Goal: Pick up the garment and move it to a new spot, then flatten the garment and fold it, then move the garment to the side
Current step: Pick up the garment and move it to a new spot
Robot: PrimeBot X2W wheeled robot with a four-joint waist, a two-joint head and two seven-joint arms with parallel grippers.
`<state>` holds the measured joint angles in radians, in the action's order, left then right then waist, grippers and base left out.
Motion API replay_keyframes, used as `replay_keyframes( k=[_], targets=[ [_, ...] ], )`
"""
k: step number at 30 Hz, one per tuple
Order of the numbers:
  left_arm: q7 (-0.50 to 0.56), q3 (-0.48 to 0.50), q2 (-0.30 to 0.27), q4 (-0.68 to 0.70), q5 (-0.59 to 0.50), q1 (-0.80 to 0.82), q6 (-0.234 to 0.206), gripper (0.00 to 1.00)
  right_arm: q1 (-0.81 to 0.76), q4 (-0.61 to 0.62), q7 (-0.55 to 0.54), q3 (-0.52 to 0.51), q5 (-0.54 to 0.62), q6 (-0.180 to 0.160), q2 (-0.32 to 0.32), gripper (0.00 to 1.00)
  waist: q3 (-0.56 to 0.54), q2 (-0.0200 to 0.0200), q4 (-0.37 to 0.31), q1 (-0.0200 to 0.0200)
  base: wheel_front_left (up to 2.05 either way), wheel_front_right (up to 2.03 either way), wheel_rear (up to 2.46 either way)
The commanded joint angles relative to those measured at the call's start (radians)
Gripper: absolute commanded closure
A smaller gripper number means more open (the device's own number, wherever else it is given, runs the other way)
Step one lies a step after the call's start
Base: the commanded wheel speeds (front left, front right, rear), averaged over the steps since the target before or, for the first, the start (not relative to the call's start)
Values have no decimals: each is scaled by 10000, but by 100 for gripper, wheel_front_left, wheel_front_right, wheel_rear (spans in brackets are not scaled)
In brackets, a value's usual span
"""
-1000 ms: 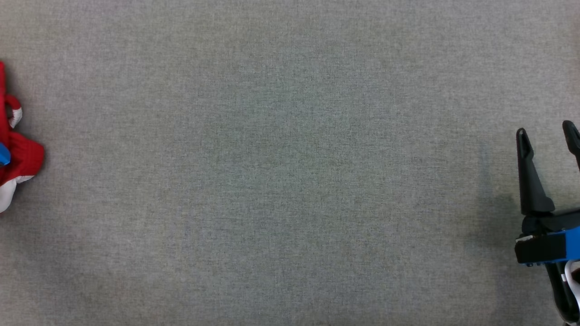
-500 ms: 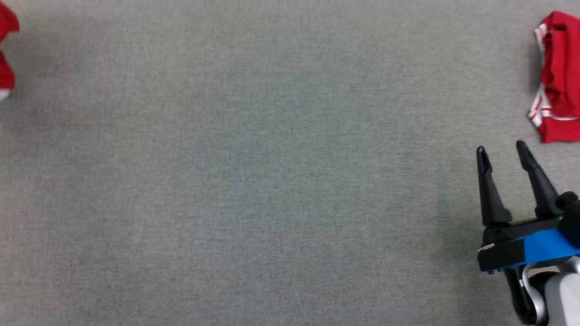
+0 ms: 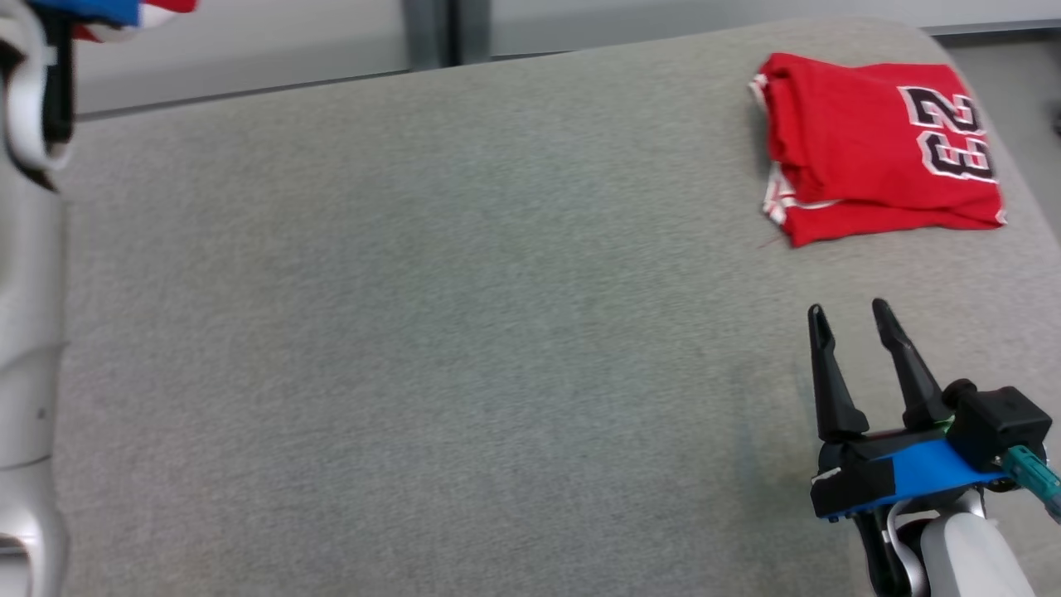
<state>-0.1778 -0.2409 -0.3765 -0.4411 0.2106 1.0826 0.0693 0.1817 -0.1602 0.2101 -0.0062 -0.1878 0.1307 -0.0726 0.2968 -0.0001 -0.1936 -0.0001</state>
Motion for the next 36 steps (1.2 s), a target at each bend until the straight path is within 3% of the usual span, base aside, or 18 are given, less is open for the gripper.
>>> replay_keyframes(
  k=[1,9,14,19,27,28,29,30,36],
  targets=[
    [109,-142,124,240,-63,110,15,100,84,-102,102,-6,-97,2,38,0,-398,1,-490,1,0,0,0],
    [764,-1316,1189,1760,-117,-1016,-111,100,6,-700,385,56,-194,2,189,0,-530,1,-1007,1,0,0,0],
    [704,-1833,1650,1915,-4,-2538,-362,100,91,-896,478,101,-246,2,212,0,-563,1,-995,1,0,0,0],
    [472,-2101,1858,1401,330,-4413,-650,100,147,-1044,514,251,-273,2,219,0,-673,1,-911,1,0,0,0],
    [-15,-2678,2132,-122,620,-6507,-577,100,64,-1315,548,473,-293,2,218,0,-882,1,-717,1,0,0,0],
    [-81,-2747,2192,-294,636,-6642,-559,82,36,-1343,549,491,-283,2,219,0,-903,1,-682,1,0,0,0],
    [-123,-2798,2257,-453,645,-6765,-564,28,16,-1363,552,496,-276,2,218,0,-925,1,-645,1,0,0,0],
    [-198,-2873,2315,-607,617,-6842,-579,0,11,-1384,551,517,-279,2,216,0,-956,1,-612,1,0,0,0],
    [-733,-2975,2423,-717,391,-6632,-776,0,-151,-1574,555,551,-207,2,216,0,-1311,1,-383,1,0,0,0]
  ],
)
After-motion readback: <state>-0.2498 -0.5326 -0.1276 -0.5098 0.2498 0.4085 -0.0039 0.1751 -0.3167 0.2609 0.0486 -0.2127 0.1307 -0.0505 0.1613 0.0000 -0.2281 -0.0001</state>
